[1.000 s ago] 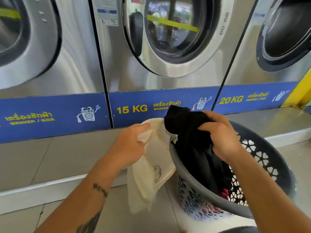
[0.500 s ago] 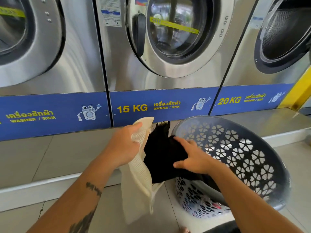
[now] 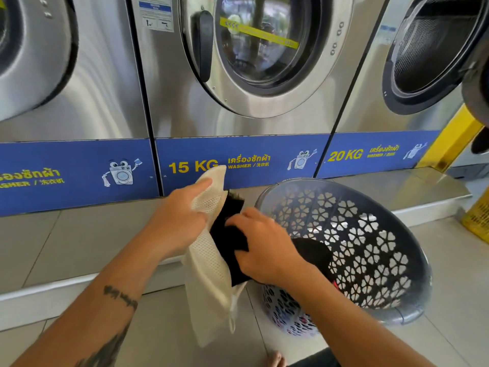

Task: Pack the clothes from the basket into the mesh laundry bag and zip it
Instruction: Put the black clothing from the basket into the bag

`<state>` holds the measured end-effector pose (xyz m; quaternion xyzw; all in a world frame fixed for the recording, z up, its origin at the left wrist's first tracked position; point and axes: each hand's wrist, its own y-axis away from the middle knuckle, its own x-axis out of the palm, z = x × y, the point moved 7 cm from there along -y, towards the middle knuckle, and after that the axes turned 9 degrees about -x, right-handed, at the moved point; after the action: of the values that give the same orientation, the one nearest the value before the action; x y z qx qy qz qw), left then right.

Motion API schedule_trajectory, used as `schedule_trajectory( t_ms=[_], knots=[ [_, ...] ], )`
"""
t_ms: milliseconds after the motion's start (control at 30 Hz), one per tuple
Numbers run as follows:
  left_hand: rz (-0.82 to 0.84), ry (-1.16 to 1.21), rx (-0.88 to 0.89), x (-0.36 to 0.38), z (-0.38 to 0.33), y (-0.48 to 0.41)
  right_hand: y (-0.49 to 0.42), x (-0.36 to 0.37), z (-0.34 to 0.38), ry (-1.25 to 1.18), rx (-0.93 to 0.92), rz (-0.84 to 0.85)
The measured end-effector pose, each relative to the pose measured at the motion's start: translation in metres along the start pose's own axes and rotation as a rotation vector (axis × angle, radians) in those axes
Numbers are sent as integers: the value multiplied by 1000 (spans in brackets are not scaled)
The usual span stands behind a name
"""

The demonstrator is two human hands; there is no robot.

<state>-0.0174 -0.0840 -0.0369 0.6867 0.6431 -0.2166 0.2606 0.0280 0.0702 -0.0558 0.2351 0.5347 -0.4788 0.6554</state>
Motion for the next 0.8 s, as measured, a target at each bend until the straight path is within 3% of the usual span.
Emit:
schedule_trajectory(
  t_ms=[100,200,267,367,467,533,700,800],
  knots=[
    [-6,-53,-1,-3,3,2,6,32,4,-72,-79,338],
    [-3,-105,9,0,4,5,6,10,-18,-261,47,191],
    [4,-121,6,1,3,5,7,-8,-43,-203,127,67],
    [25,-143,9,5,-1,5,29,5,-95,-238,419,260],
    [44,-154,16,8,-2,6,57,40,-113,-676,669,393],
    [53,-164,19,10,-1,7,56,49,-117,-702,676,314],
    [86,-139,0,20,0,10,32,20,-96,-220,433,77],
    [99,-76,-6,25,-1,11,24,-15,-70,-233,369,-160]
  ],
)
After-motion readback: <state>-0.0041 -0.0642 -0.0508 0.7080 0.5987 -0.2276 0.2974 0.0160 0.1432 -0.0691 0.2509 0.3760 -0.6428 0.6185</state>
